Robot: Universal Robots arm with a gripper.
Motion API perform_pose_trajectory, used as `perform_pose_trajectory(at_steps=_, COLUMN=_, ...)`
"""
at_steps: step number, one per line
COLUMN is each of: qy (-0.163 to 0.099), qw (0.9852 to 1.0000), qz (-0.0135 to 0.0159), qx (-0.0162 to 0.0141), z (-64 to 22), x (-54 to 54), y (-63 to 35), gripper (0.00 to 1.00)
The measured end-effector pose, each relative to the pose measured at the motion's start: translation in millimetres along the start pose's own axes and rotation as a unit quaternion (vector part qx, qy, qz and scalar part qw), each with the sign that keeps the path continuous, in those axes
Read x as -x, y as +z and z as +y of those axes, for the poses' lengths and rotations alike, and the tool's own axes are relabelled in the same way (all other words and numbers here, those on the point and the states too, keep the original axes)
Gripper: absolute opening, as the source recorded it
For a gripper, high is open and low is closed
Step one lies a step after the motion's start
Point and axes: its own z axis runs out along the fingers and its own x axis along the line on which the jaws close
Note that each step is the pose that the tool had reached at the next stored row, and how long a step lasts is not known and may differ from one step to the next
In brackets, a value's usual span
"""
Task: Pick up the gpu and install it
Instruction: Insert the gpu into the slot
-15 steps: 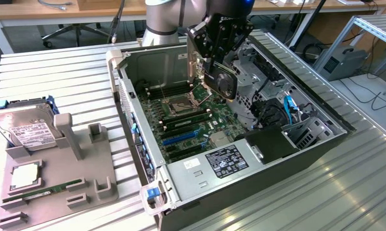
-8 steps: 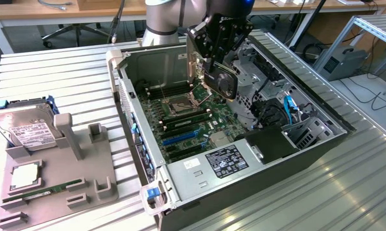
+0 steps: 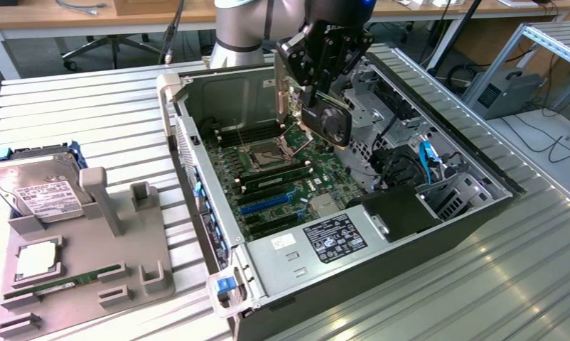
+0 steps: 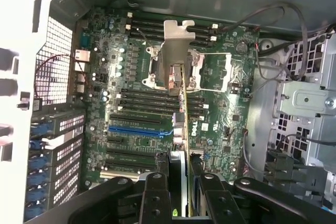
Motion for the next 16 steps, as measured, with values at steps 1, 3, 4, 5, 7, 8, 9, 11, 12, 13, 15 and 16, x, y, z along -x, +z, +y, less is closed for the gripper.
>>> perform_pose_trajectory(at_steps=1, qy=-0.001, qw=1.0000, qz=0.0000, qx=0.0000, z=0.0, x=0.0, y=0.0, gripper=0.27)
perform_pose_trajectory(at_steps=3, qy=-0.004, qw=1.0000, qz=0.0001, qx=0.0001, z=0.0, x=0.0, y=0.0, gripper=0.27)
perform_pose_trajectory(at_steps=4, qy=-0.005, qw=1.0000, qz=0.0001, qx=0.0001, z=0.0, x=0.0, y=0.0, gripper=0.27)
perform_pose_trajectory(at_steps=5, qy=-0.006, qw=1.0000, qz=0.0001, qx=0.0001, z=0.0, x=0.0, y=0.0, gripper=0.27)
perform_pose_trajectory(at_steps=7, qy=-0.008, qw=1.0000, qz=0.0001, qx=0.0002, z=0.0, x=0.0, y=0.0, gripper=0.27)
perform_pose_trajectory(at_steps=8, qy=-0.009, qw=1.0000, qz=0.0001, qx=0.0002, z=0.0, x=0.0, y=0.0, gripper=0.27)
perform_pose_trajectory(at_steps=9, qy=-0.011, qw=0.9999, qz=0.0002, qx=0.0002, z=0.0, x=0.0, y=0.0, gripper=0.27)
perform_pose_trajectory(at_steps=11, qy=-0.013, qw=0.9999, qz=0.0002, qx=0.0003, z=0.0, x=0.0, y=0.0, gripper=0.27)
perform_pose_trajectory(at_steps=12, qy=-0.015, qw=0.9999, qz=0.0002, qx=0.0004, z=0.0, x=0.0, y=0.0, gripper=0.27)
perform_pose_trajectory(at_steps=13, qy=-0.016, qw=0.9999, qz=0.0002, qx=0.0004, z=0.0, x=0.0, y=0.0, gripper=0.27)
perform_pose_trajectory(at_steps=15, qy=-0.020, qw=0.9998, qz=0.0003, qx=0.0005, z=0.0, x=0.1, y=0.0, gripper=0.27)
perform_pose_trajectory(at_steps=16, qy=-0.021, qw=0.9998, qz=0.0003, qx=0.0006, z=0.0, x=0.1, y=0.0, gripper=0.27)
